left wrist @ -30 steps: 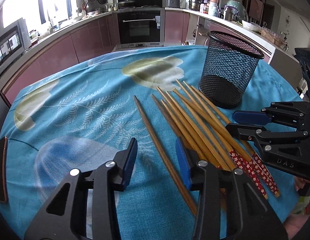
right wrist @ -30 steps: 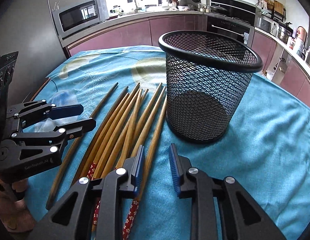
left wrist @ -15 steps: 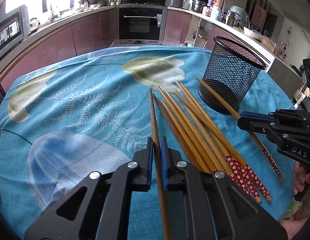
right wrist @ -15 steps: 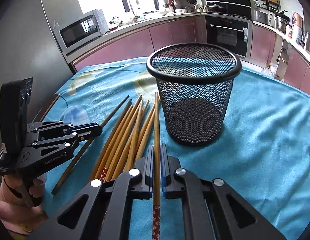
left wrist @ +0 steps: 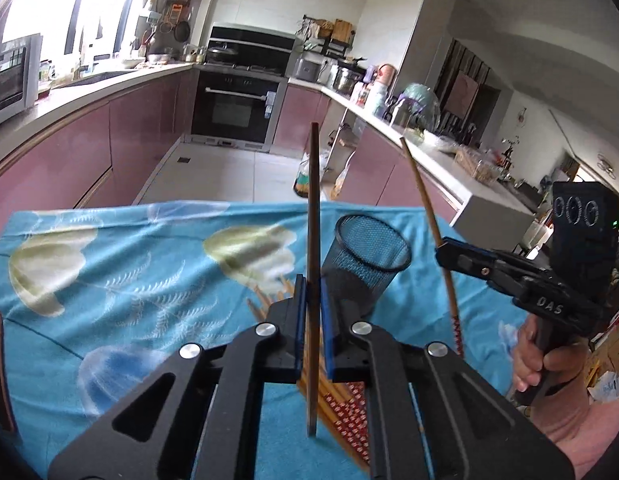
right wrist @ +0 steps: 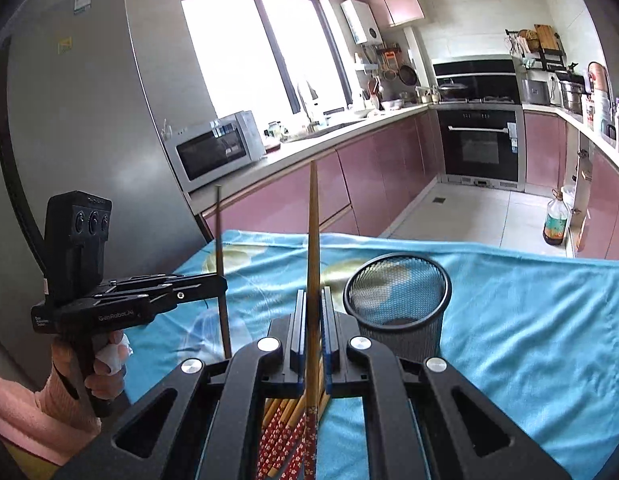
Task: Organize utensils
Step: 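Lift the chopstick with the right gripper and drop it into the mesh cup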
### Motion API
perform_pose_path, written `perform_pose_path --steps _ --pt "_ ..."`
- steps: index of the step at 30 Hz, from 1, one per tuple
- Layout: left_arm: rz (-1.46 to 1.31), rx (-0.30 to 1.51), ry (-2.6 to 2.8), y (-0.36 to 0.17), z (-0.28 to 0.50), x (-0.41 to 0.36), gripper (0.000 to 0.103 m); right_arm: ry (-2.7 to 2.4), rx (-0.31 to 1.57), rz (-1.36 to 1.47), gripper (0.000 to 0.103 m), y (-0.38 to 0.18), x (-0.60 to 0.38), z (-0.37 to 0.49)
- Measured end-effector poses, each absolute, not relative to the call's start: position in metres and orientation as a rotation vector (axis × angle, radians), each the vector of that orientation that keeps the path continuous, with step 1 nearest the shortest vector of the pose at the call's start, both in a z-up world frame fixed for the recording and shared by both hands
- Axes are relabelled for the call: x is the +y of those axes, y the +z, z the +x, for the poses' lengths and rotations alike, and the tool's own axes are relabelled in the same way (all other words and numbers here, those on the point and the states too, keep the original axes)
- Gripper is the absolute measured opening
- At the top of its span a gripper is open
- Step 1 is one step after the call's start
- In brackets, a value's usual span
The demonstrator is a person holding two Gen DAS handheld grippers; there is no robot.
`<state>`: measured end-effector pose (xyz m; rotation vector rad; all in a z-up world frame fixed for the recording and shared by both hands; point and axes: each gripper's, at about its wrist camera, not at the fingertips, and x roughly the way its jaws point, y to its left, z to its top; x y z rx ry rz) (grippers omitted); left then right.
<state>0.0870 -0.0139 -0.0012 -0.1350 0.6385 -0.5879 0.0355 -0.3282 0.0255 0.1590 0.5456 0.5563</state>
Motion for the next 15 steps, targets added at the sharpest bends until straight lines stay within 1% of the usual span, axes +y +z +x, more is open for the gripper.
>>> perform_pose_path --steps 8,15 --pt "-0.199 0.46 -0.66 0.077 0.085 -0.021 0.007 0.529 0.407 0.175 0.006 0.056 -0.344 0.051" --pt "-0.203 0.405 -0.686 0.116 0.102 -0.038 0.007 0.482 0.321 0.166 0.006 0.08 -0.354 0.071"
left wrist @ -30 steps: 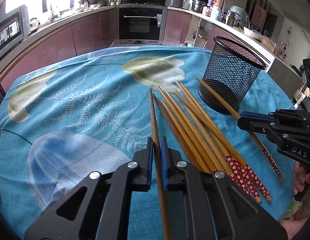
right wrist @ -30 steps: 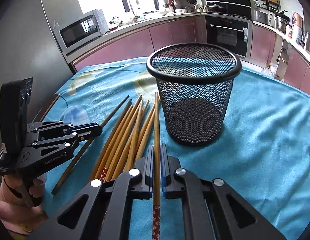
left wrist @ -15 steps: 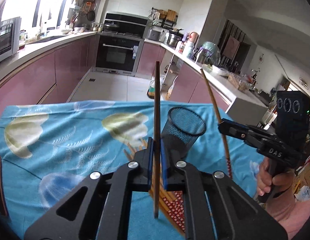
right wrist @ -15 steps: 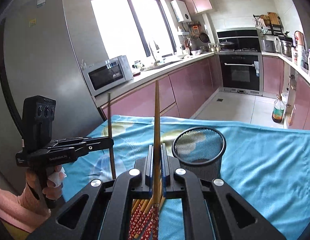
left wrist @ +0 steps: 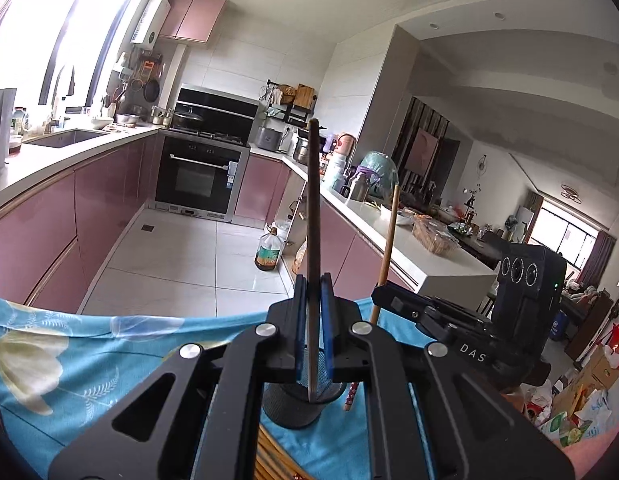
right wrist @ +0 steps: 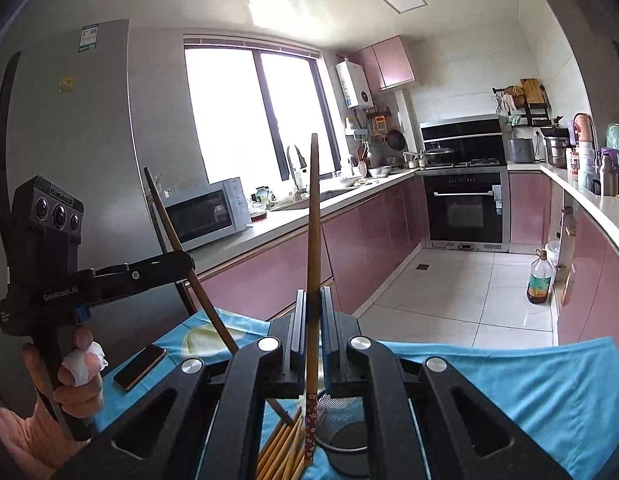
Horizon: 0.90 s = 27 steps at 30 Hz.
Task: Organize utensils
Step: 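Lift the chopstick with the right gripper and drop it into the mesh cup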
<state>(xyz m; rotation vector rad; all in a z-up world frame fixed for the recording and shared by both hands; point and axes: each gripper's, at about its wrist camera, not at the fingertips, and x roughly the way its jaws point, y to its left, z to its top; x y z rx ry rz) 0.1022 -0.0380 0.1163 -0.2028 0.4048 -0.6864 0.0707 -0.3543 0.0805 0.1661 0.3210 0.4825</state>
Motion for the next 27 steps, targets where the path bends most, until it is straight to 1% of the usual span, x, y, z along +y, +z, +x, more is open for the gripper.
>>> perform_pose_path --steps 4,8,12,17,21,24,26,27 --pt "-0.186 0.419 -0.688 0.119 0.116 -0.055 0.007 0.456 0.314 0.162 0.006 0.08 -0.359 0.084" --pt "-0.14 0.477 -0.698 0.105 0.135 -0.079 0.007 0.435 0.359 0.16 0.006 0.067 -0.357 0.098" --pt "-0.088 0.567 -0.692 0.066 0.153 -0.101 0.007 0.433 0.448 0.147 0.006 0.044 -0.353 0.113" --pt "-0.061 0.672 -0.68 0.029 0.173 -0.12 0.007 0.428 0.567 0.135 0.006 0.019 -0.346 0.131" --pt "-0.045 0.695 -0.66 0.004 0.187 -0.126 0.008 0.421 0.64 0.131 0.006 0.007 -0.342 0.141" --pt "-0.04 0.703 -0.658 -0.001 0.193 -0.129 0.009 0.407 0.666 0.125 0.009 0.001 -0.338 0.147" --pt "-0.039 0.702 -0.642 -0.004 0.197 -0.131 0.016 0.399 0.67 0.131 0.013 -0.001 -0.337 0.147" --pt "-0.041 0.702 -0.634 -0.006 0.198 -0.13 0.019 0.393 0.668 0.13 0.018 -0.002 -0.335 0.147"
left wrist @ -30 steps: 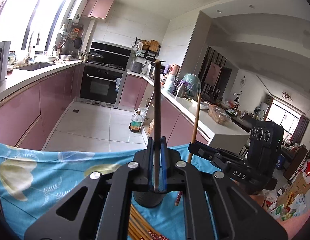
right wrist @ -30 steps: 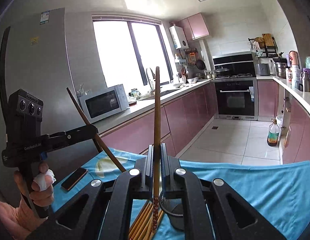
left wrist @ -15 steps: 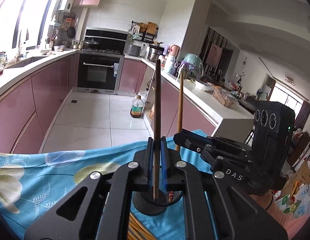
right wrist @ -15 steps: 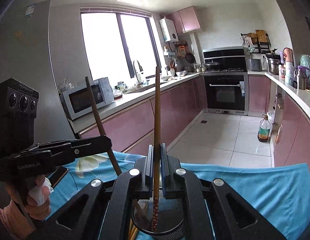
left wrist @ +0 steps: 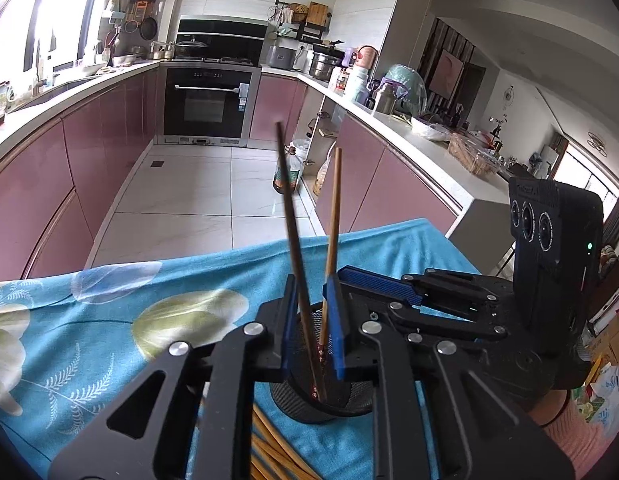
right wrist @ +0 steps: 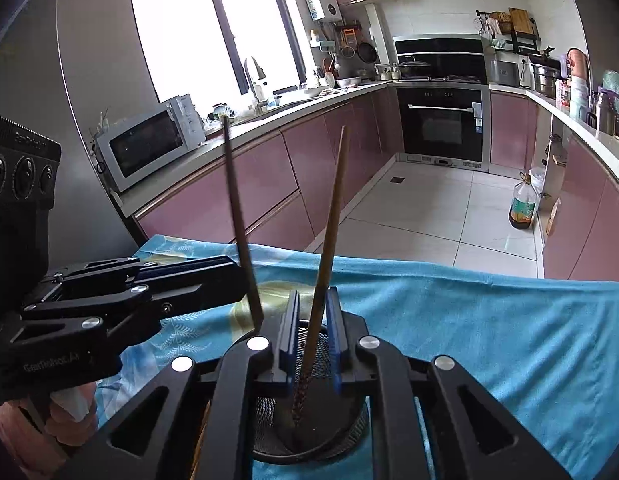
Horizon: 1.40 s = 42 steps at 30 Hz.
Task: Organize utensils
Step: 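Lift the chopstick with the right gripper and drop it into the mesh cup, then lower the right gripper onto another chopstick and close it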
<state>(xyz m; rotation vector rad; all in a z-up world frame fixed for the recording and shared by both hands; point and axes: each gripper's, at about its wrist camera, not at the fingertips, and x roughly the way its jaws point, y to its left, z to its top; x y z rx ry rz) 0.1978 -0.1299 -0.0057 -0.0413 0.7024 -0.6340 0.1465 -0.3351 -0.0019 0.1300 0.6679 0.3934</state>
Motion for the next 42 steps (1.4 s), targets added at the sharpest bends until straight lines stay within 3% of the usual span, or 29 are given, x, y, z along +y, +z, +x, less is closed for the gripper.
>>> perform_pose_path --steps 2,11,17,23,33,42 --pt "-0.047 0.694 -0.614 -0.007 0.197 -0.125 0.028 0.378 0.656 0.127 0.024 -0.001 -0.337 0.145" --pt "-0.046 0.595 -0.55 -0.004 0.163 -0.088 0.044 0.366 0.576 0.113 0.036 0.013 -0.346 0.115" --pt "-0.013 0.574 -0.495 -0.01 0.131 -0.055 0.049 0.425 0.503 0.056 0.04 0.022 -0.344 0.066" --pt "0.005 0.659 -0.453 -0.045 0.109 -0.022 0.049 0.497 0.573 -0.022 0.04 0.003 -0.325 0.035" --pt "-0.003 0.812 -0.44 -0.105 0.09 -0.018 0.049 0.568 0.774 -0.041 0.027 -0.058 -0.285 0.039" --pt "-0.004 0.885 -0.477 -0.122 0.089 -0.028 0.047 0.56 0.876 -0.034 0.015 -0.085 -0.27 0.052"
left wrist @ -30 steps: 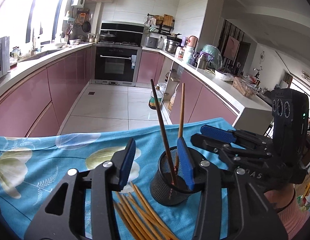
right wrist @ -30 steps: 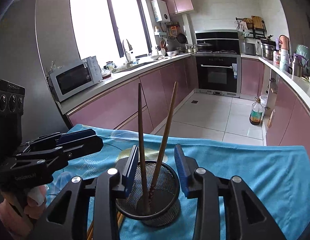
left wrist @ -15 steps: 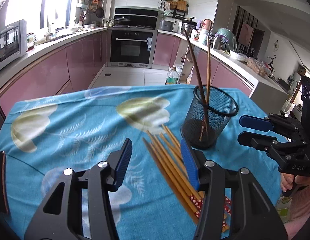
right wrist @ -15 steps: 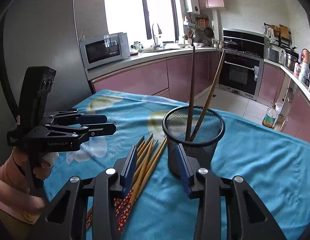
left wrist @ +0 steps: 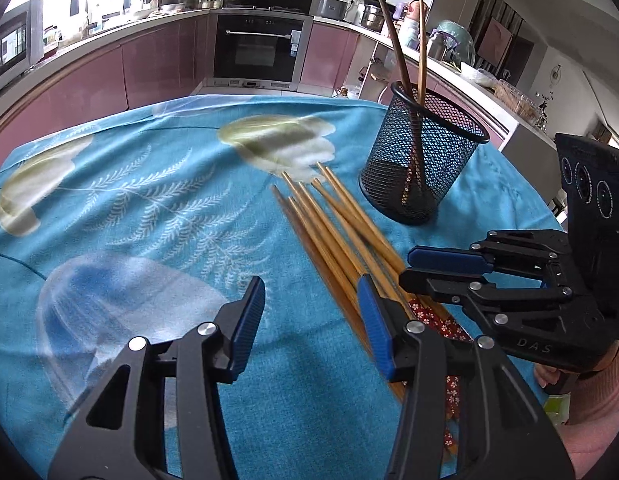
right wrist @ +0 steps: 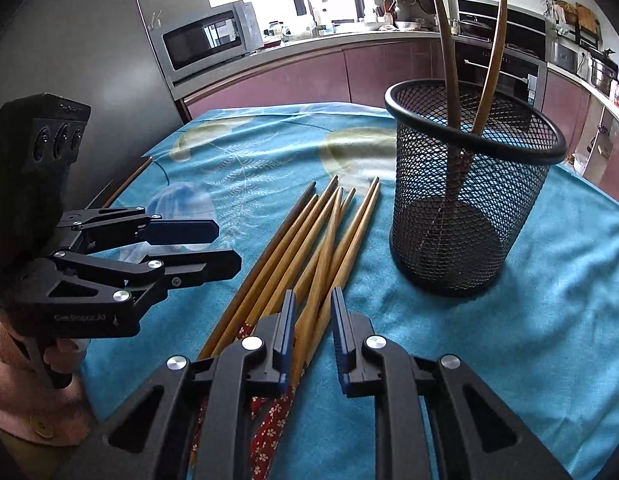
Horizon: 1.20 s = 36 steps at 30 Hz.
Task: Organize utensils
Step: 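Lower the right gripper onto another chopstick and close it, then lift the chopstick with the right gripper and drop it into the mesh cup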
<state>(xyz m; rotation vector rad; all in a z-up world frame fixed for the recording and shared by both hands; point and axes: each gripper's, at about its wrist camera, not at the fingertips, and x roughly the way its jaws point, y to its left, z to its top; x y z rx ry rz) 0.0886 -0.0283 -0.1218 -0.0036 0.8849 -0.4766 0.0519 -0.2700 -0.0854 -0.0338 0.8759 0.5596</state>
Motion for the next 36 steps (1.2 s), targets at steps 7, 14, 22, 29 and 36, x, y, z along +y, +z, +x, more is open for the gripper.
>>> perform_pose_path --steps 7,14,22,29,36 --pt "0.002 0.908 -0.506 -0.127 0.09 -0.039 0.045 0.554 0.898 0.01 0.012 -0.089 -0.278 0.056" --pt "0.002 0.934 -0.511 -0.133 0.094 -0.043 0.041 0.555 0.903 0.072 0.006 -0.091 -0.29 0.057" --pt "0.026 0.934 -0.507 -0.135 0.098 -0.044 0.031 0.529 0.899 0.086 0.006 -0.092 -0.298 0.057" --pt "0.036 0.94 -0.519 -0.135 0.098 -0.038 0.022 0.505 0.909 0.09 0.006 -0.096 -0.301 0.06" --pt "0.076 0.946 -0.492 -0.136 0.102 -0.042 0.027 0.478 0.916 0.035 0.008 -0.097 -0.294 0.063"
